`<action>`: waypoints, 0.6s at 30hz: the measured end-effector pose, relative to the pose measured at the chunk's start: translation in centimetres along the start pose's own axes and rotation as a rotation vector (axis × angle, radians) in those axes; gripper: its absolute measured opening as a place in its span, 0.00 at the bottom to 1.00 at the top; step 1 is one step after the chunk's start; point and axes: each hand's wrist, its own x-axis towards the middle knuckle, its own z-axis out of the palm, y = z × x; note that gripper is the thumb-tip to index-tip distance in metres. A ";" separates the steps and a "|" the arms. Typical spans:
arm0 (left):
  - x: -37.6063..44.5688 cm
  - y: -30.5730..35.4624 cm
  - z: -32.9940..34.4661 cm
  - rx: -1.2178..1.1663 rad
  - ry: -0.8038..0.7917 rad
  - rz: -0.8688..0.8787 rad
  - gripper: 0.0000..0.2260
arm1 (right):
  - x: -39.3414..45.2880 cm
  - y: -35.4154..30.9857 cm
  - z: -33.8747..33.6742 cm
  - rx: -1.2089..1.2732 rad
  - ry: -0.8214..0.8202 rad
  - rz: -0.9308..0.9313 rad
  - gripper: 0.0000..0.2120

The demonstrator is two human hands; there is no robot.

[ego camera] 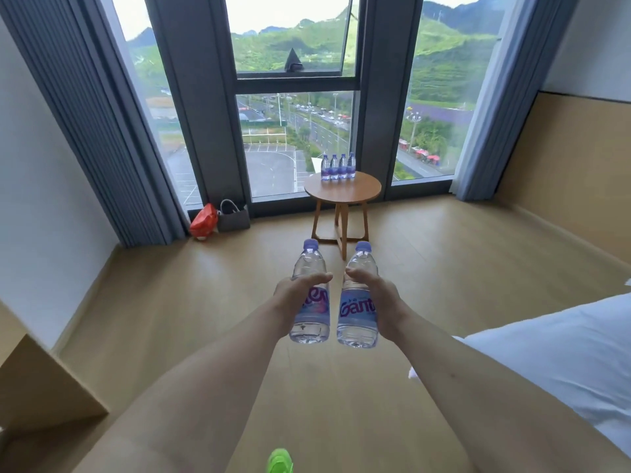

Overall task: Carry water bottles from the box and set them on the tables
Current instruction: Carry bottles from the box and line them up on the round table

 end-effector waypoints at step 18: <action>37.8 16.7 -4.5 0.027 -0.188 -0.049 0.30 | 36.4 -11.0 4.9 0.092 0.160 0.029 0.26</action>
